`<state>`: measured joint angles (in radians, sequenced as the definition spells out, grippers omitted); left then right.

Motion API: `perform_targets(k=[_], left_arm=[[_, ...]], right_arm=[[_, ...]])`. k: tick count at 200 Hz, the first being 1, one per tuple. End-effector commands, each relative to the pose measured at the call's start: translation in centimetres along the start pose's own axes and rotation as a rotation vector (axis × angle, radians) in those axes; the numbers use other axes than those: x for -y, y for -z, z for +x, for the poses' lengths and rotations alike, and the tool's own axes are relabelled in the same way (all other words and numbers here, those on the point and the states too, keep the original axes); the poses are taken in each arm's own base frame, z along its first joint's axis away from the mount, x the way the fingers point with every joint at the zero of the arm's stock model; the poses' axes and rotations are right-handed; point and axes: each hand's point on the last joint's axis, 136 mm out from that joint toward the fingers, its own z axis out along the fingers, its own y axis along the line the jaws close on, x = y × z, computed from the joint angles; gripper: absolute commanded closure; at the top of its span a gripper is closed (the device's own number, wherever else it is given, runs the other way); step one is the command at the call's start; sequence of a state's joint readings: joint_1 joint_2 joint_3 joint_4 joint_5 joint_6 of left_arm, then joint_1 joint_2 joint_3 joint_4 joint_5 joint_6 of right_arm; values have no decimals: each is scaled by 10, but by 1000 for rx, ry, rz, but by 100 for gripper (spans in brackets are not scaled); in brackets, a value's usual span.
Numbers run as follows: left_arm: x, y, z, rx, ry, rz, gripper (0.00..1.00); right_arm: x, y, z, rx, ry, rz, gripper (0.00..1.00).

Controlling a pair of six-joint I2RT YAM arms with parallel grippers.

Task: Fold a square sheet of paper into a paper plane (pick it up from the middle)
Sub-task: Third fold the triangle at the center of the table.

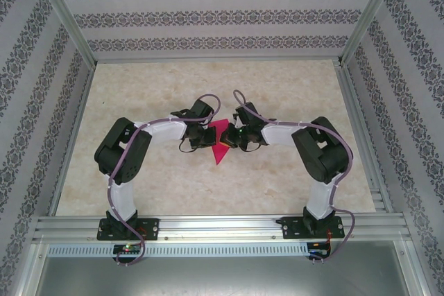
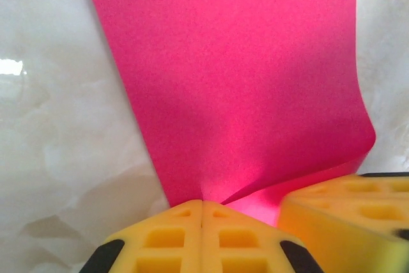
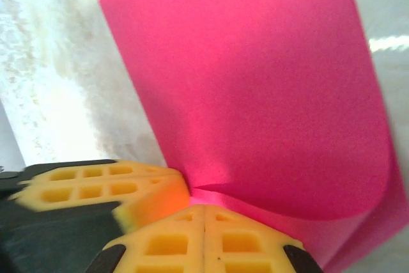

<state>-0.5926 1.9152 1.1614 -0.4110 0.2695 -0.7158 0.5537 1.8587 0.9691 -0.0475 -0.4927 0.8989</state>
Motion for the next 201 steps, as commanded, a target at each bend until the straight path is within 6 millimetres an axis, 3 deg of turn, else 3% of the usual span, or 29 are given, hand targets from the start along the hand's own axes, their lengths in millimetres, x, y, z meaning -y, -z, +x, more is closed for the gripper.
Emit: perform_targets(k=[1, 78, 156, 168, 201], left_arm=[[-32, -17, 25, -81, 2, -148, 100], [-33, -16, 24, -80, -18, -180, 100], [-38, -18, 24, -84, -22, -209, 100], [-38, -18, 24, -86, -25, -210, 100], [-36, -20, 24, -89, -30, -207, 100]], right_arm=[[-11, 15, -6, 37, 86, -56, 98], [6, 8, 0, -8, 110, -23, 98], [50, 4, -1, 16, -17, 102, 99], [46, 6, -2, 25, -22, 82, 99], [10, 20, -16, 65, 25, -7, 98]])
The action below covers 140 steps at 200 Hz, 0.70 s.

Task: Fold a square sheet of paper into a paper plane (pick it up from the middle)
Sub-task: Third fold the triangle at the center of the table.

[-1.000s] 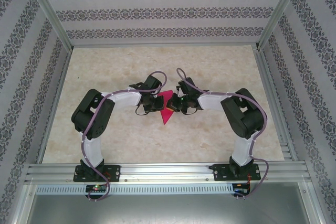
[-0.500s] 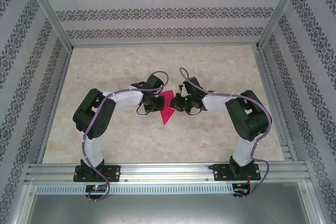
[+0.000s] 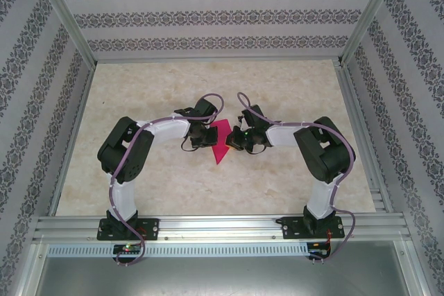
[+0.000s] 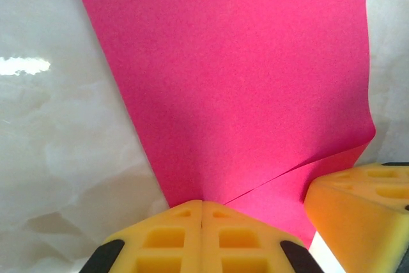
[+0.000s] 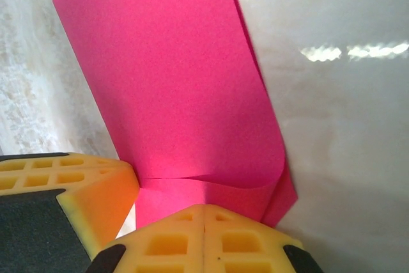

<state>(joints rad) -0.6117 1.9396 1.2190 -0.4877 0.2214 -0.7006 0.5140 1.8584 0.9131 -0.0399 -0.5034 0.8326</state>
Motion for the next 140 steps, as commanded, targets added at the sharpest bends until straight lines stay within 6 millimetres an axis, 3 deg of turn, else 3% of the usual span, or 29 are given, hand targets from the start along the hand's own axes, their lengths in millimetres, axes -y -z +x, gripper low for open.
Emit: perform_targets(k=[1, 24, 81, 110, 140], left_arm=[[-34, -21, 24, -81, -10, -145, 100], [-34, -22, 24, -84, -10, -145, 100], [-35, -23, 25, -89, -10, -147, 100], [-38, -24, 27, -92, -9, -156, 100], [-38, -25, 28, -96, -10, -157, 100]], right_arm=[[-17, 18, -19, 75, 10, -35, 99], [-17, 16, -25, 72, 13, -14, 98], [19, 3, -25, 58, -64, 90, 99], [35, 7, -28, 77, -102, 137, 99], [33, 15, -36, 107, -102, 131, 99]])
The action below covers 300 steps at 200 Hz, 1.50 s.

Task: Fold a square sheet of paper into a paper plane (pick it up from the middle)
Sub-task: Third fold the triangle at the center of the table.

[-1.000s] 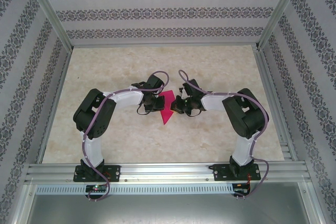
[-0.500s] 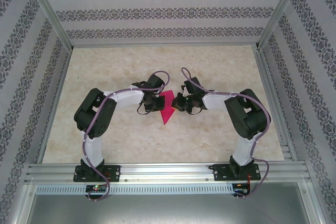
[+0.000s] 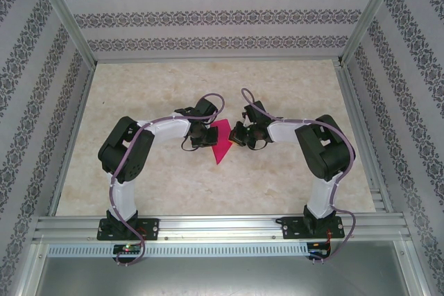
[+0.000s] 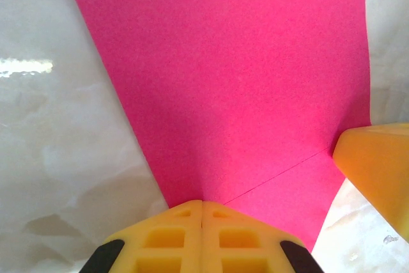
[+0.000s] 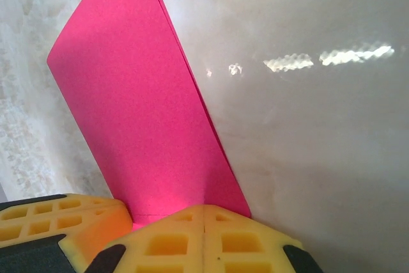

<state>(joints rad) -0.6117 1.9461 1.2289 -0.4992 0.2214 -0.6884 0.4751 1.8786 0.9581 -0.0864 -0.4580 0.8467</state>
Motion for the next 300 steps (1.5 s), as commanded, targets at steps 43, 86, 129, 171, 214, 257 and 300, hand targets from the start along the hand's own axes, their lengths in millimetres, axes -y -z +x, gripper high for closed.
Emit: perform_targets(k=[43, 86, 129, 171, 214, 257, 300], left_arm=[[-35, -25, 26, -87, -3, -144, 100], [-34, -24, 23, -76, -2, -139, 100], [-30, -24, 18, -56, -11, -125, 100], [-26, -26, 13, -41, -10, -112, 100], [-26, -25, 9, -27, -13, -125, 100], [-27, -25, 7, -25, -15, -133, 100], [-29, -25, 8, -25, -16, -140, 100]], right_arm=[[8, 35, -36, 135, -21, 78, 99], [-27, 44, 0, 70, 54, -95, 98], [-48, 28, 65, -105, 140, -191, 98], [-47, 15, 81, -156, 132, -201, 98], [-37, 4, 87, -184, 118, -179, 99], [-31, -4, 88, -202, 104, -168, 99], [-28, -9, 88, -207, 99, -163, 98]])
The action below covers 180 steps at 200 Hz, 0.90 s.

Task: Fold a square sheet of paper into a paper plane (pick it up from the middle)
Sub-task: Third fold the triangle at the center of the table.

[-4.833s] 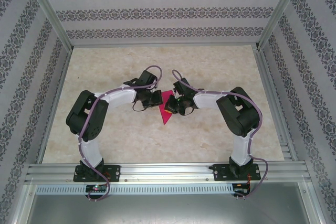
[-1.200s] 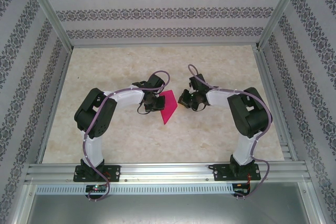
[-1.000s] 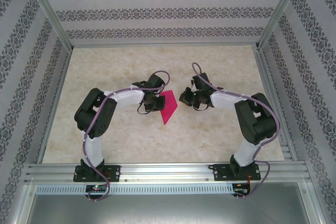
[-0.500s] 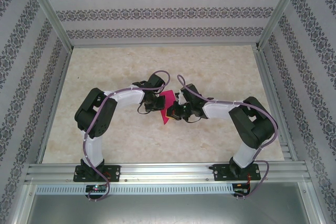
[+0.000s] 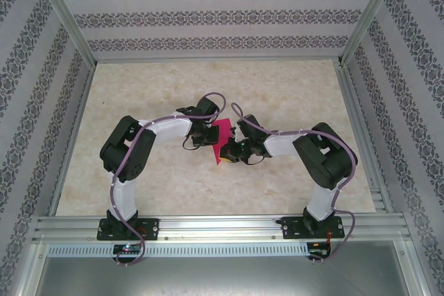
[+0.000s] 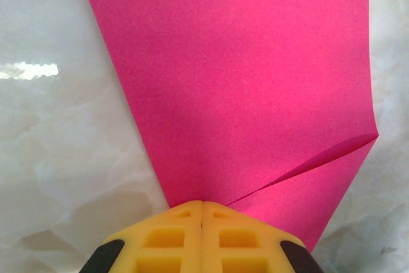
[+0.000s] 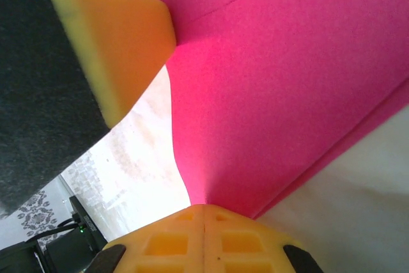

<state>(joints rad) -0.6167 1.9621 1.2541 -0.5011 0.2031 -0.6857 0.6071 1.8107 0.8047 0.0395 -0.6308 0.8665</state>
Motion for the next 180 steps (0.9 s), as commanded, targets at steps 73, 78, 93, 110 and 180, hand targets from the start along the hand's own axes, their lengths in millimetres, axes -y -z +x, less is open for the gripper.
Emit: perform_targets(k=[73, 78, 93, 110, 180], left_arm=[[-25, -19, 10, -30, -18, -114, 100], [-22, -17, 8, -26, -21, -105, 100], [-11, -6, 1, 3, -32, -69, 100], [3, 10, -9, 49, -46, -23, 95], [28, 34, -4, 85, -54, 132, 78]], right_arm=[[-1, -7, -3, 3, -8, -13, 98], [-2, -7, -4, 6, -8, -15, 98], [-2, -7, -5, 11, -10, -16, 98], [-2, -6, -6, 14, -13, -14, 98], [1, -6, -7, 21, -26, -9, 98]])
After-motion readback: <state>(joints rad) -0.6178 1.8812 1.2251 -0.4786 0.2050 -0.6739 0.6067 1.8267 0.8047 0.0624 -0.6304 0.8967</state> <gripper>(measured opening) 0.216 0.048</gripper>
